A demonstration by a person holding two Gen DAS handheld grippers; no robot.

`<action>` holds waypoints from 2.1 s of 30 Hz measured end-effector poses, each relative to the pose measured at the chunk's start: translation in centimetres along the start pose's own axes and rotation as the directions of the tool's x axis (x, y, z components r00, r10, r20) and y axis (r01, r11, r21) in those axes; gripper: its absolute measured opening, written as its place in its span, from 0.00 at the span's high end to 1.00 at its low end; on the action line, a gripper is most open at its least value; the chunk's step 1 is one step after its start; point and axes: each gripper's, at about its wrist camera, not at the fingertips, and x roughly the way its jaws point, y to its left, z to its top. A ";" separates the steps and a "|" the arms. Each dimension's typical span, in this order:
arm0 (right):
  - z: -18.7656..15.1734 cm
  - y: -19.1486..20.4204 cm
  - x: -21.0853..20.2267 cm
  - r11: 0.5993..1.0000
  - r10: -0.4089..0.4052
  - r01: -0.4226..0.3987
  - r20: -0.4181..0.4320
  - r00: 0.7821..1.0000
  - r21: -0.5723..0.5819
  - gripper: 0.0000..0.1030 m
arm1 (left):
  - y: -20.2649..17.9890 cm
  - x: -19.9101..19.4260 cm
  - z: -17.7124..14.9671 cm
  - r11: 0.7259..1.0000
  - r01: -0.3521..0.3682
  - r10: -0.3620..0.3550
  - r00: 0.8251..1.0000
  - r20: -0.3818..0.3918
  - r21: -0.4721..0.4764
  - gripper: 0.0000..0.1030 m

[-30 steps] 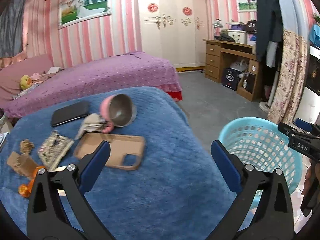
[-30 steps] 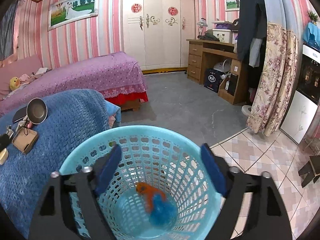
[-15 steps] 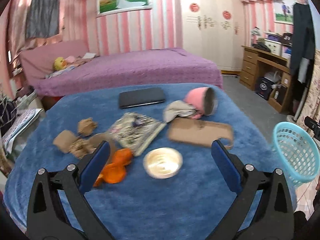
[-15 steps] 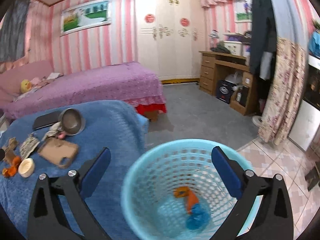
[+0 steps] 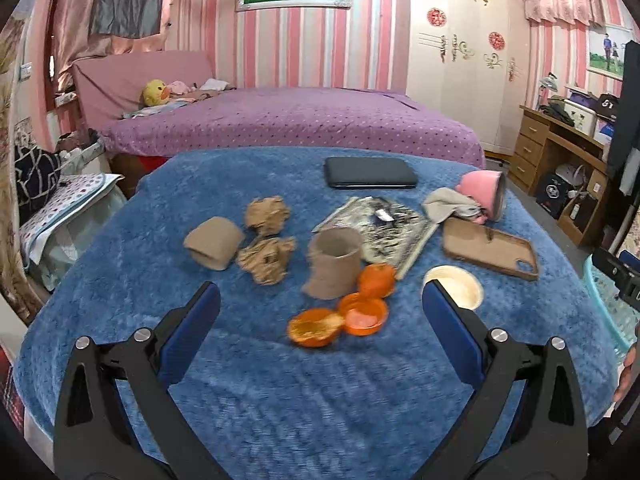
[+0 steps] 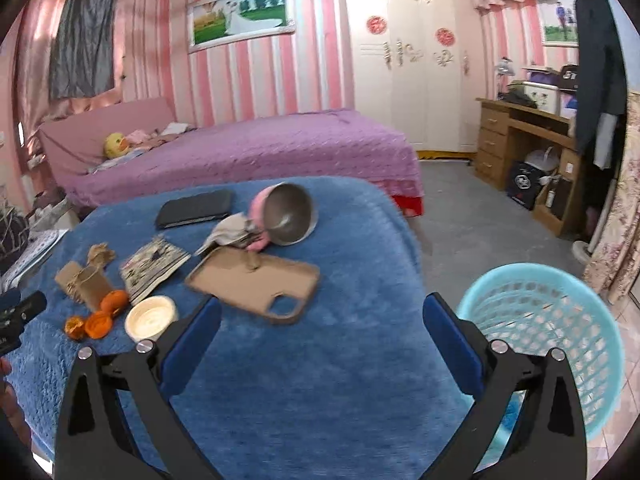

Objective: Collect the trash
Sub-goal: 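Return both tools to the blanket above the orange peels, then grasp the orange peel with the left tool while the right tool grasps the white bowl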

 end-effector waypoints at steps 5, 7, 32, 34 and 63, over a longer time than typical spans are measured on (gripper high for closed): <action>-0.7 2.8 0.9 0.999 0.019 -0.019 -0.020 1.000 -0.025 0.04 | 2.3 0.9 -0.6 0.999 0.000 -0.002 0.999 -0.035 -0.043 0.05; -0.8 3.4 1.3 0.999 0.027 -0.028 -0.027 0.999 -0.028 0.04 | 3.1 1.5 -1.0 0.999 -0.012 0.009 0.998 -0.055 -0.048 0.05; -1.6 6.7 3.4 0.995 0.040 -0.047 -0.085 0.996 -0.083 0.04 | 1.7 7.2 -3.0 0.998 0.068 -0.063 0.975 -0.215 0.016 0.27; -1.7 7.1 3.5 0.995 0.037 -0.045 -0.088 0.995 -0.092 0.04 | 1.4 7.6 -3.0 0.995 0.099 -0.091 0.969 -0.228 0.023 0.40; -2.1 14.3 7.3 0.967 0.141 -0.179 -0.210 0.967 -0.179 0.05 | 7.1 6.0 -1.2 0.996 -0.090 0.086 0.988 -0.127 -0.029 0.72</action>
